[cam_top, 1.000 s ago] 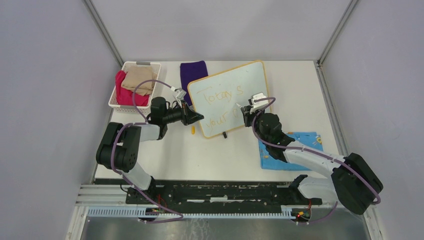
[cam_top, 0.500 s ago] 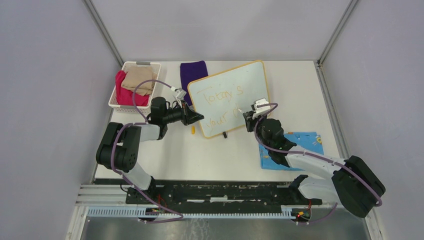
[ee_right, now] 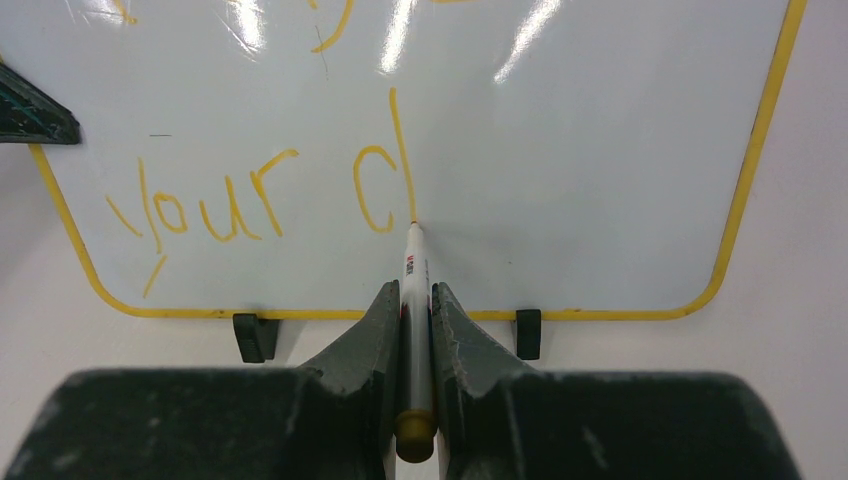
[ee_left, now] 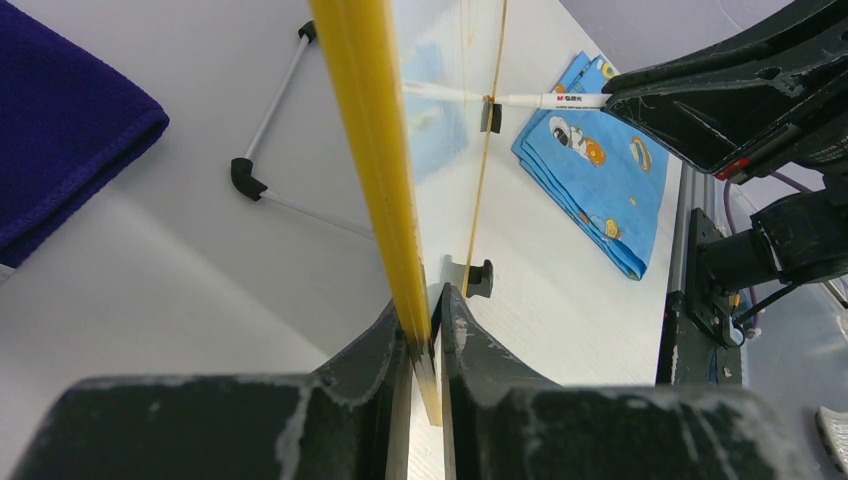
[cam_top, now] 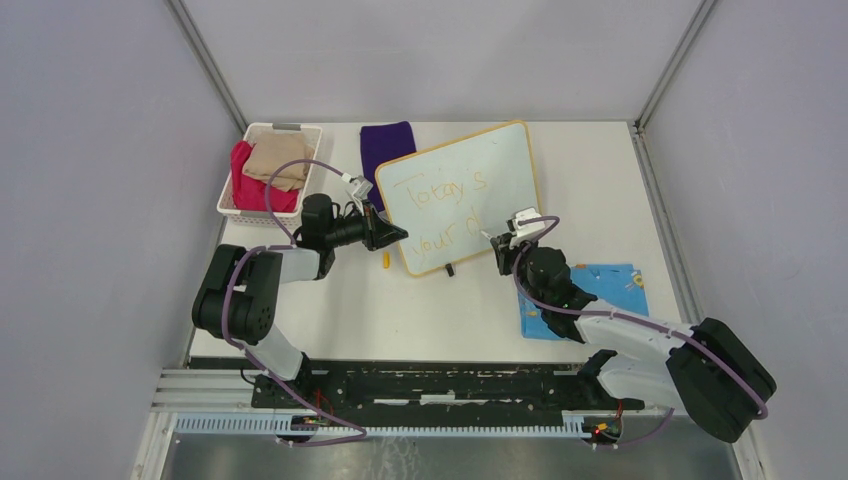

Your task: Write a sentence on the whiteboard

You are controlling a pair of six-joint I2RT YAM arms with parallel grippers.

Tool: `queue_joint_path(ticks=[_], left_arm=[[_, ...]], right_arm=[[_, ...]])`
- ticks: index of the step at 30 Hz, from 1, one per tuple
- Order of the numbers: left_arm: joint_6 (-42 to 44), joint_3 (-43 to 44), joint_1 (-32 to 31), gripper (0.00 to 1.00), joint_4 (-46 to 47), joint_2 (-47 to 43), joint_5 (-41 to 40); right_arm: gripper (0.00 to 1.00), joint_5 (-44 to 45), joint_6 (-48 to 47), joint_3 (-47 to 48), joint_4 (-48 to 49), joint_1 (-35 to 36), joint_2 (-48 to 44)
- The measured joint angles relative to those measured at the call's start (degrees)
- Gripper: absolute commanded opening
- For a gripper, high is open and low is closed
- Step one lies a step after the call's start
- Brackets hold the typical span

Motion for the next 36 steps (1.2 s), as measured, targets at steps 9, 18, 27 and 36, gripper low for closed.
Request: queue_joint_path(ticks=[9,18,27,36], left_arm=[[0.0,0.0,0.0,0.02,0.0,0.0,0.0],[0.0,0.0,0.0,0.02,0.0,0.0,0.0],[0.0,0.0,0.0,0.02,0.0,0.0,0.0],[0.0,0.0,0.0,0.02,0.0,0.0,0.0]], right_arm=[[0.0,0.6,0.0,-0.1,-2.0,0.0,-1.8],[0.0,1.0,-0.5,3.3,-2.7,-1.4,-2.8],[0.0,2.2,-0.9,6.2,-3.6,-2.2,-0.7],[0.0,2.5,-1.1,6.3,-4.8,-2.2,-0.6]])
